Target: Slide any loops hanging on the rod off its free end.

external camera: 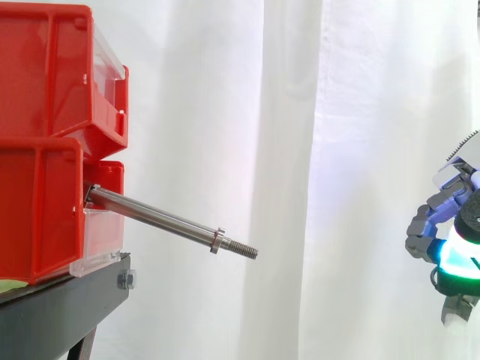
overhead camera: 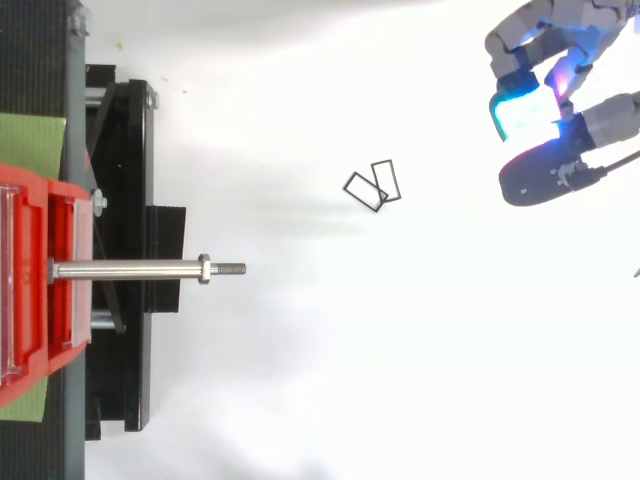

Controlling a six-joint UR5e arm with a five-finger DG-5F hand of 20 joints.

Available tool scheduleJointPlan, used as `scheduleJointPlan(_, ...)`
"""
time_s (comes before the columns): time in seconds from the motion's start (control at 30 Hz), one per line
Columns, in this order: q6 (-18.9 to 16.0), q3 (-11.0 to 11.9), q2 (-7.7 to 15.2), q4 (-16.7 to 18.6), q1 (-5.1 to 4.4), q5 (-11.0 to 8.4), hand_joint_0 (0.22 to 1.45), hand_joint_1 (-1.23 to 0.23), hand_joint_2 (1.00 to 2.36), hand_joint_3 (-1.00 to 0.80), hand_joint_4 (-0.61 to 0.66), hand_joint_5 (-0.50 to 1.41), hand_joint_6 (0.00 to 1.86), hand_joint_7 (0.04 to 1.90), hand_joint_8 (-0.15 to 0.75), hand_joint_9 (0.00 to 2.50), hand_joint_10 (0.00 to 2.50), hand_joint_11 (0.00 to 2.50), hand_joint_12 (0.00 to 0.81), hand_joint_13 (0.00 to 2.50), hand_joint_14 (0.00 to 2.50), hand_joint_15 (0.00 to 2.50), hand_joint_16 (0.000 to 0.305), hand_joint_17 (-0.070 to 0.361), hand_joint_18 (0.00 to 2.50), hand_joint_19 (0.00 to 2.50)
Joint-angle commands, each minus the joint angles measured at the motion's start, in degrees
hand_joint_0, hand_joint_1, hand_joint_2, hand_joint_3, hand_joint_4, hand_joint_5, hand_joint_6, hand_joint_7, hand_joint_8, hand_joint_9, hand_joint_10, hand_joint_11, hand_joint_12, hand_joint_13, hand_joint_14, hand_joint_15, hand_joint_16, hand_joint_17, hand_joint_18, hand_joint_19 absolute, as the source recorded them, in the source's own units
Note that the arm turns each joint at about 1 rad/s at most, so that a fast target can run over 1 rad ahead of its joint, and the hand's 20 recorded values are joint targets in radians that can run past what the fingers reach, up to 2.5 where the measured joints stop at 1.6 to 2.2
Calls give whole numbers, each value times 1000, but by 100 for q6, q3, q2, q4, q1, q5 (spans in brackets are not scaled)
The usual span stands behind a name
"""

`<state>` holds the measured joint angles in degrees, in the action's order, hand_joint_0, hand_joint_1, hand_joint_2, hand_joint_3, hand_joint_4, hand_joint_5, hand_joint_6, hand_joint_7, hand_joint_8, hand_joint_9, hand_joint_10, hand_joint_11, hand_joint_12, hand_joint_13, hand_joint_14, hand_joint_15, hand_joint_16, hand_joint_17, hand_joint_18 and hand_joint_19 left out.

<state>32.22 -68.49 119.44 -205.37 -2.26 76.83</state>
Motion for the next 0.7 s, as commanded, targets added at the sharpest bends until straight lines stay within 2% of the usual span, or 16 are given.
scheduleJointPlan(0.0,-40,2,0,155,-3,-55,585,-647,1015,-322,30,-194,836,1334,265,948,21,693,258,605,0,20,41,93,499,49)
scheduleJointPlan(0.13,-40,-86,9,331,6,-46,585,-648,1015,-325,29,-193,835,1336,266,929,20,673,258,599,1,21,42,93,497,48)
scheduleJointPlan(0.17,-49,-262,0,498,-3,-37,584,-647,1015,-325,29,-193,835,1336,268,927,22,669,258,598,0,21,42,93,497,47)
scheduleJointPlan(0.2,-58,-323,0,604,-3,-28,584,-648,1016,-324,32,-193,836,1326,268,920,20,661,258,598,0,21,42,93,496,51)
scheduleJointPlan(0.23,-67,-446,0,823,-3,-28,584,-648,1015,-325,29,-193,835,1338,268,918,22,652,259,595,0,20,42,93,495,48)
scheduleJointPlan(0.27,-119,-622,0,1298,-3,-19,584,-648,1015,-327,31,-193,835,1337,267,916,20,659,259,595,0,20,41,93,494,48)
scheduleJointPlan(0.37,-207,-789,0,1816,-11,-11,585,-647,1014,-330,31,-193,835,1336,268,908,20,638,259,592,0,15,42,94,491,48)
scheduleJointPlan(0.47,-374,-1009,0,2528,-11,-11,584,-647,1015,-329,25,-193,835,1328,266,904,21,633,261,589,2,21,41,93,486,53)
scheduleJointPlan(0.5,-374,-1009,0,2528,-11,-11,585,-647,1015,-328,30,-193,834,1336,266,902,20,628,261,588,0,11,41,93,483,46)
scheduleJointPlan(0.6,-436,-1035,0,2968,-11,-11,583,-648,1015,-324,26,-193,834,1339,266,901,22,623,261,585,0,20,41,93,481,50)
scheduleJointPlan(0.67,-427,-1035,0,3065,-20,-11,584,-648,1015,-327,34,-193,834,1336,266,902,19,616,261,585,0,16,41,93,480,51)
